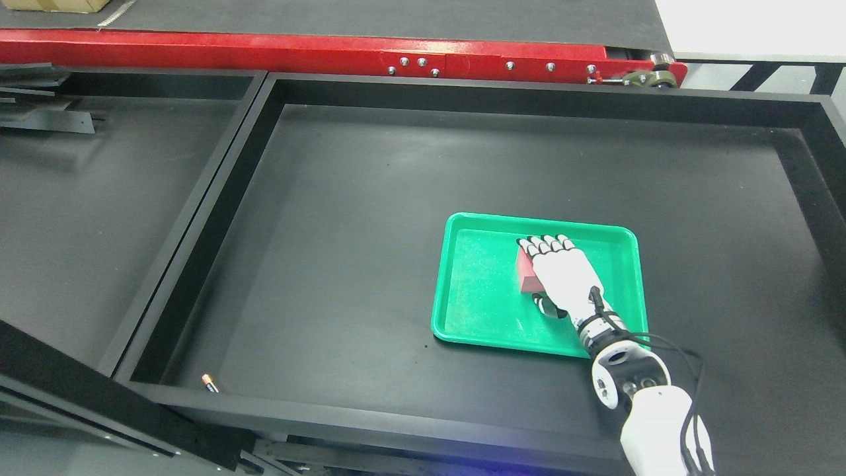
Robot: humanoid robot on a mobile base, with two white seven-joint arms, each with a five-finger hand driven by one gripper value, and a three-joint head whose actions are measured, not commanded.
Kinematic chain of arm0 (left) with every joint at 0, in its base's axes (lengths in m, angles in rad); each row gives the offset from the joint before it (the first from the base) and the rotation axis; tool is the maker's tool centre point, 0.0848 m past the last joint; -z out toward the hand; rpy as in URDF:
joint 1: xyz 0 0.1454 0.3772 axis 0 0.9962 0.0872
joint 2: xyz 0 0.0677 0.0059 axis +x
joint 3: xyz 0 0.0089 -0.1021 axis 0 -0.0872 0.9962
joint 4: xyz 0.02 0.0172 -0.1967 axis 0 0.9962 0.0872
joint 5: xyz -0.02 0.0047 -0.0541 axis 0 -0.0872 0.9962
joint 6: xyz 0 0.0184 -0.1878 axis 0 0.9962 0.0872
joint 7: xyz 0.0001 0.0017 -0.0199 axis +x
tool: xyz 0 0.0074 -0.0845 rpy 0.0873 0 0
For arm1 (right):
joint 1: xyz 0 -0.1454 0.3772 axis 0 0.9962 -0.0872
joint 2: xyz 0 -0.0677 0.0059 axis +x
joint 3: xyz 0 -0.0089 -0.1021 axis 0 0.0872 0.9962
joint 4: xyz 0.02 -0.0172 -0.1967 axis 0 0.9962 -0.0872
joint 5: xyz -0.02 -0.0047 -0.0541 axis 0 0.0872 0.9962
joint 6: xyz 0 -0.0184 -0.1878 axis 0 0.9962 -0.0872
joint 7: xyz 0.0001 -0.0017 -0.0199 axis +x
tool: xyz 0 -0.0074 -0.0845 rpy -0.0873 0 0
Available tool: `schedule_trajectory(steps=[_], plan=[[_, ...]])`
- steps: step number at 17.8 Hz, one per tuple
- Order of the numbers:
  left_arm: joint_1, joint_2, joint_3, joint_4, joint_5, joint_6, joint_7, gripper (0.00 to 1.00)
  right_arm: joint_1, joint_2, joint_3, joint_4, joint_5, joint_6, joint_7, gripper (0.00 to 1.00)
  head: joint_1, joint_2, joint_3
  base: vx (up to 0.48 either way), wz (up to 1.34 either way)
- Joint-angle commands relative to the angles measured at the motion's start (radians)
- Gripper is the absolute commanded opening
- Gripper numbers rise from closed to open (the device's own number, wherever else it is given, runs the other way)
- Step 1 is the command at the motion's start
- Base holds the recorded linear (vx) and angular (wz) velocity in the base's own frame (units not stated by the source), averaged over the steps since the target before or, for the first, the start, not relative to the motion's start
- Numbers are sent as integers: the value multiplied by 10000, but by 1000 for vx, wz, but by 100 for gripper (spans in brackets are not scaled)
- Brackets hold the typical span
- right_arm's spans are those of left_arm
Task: Pick pink block from left shelf to tray
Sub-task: 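Lower the right hand onto the pink block and close the fingers, then lift the pink block out of the green tray with the right hand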
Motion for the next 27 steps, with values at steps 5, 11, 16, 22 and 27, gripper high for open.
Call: schedule_trajectory(steps=[5,11,16,22,27], plan=[[-308,175,0,-175,0,-4,4,100,41,-175,-73,339,-3,5,-404,45,0,0,0,0,0],[-292,175,0,-175,0,-4,4,100,41,-175,-257,293,-79,20,-1754,4,0,0,0,0,0],[-292,175,0,-175,0,-4,4,100,148,-175,-487,-409,-1013,20,-3743,3,0,0,0,0,0],[-293,175,0,-175,0,-4,4,100,1114,-175,-549,-1945,-2088,-132,-6768,5,0,0,0,0,0],[-292,175,0,-175,0,-4,4,100,1528,-175,-733,-2620,-2779,-378,-7247,5,0,0,0,-2,-7]])
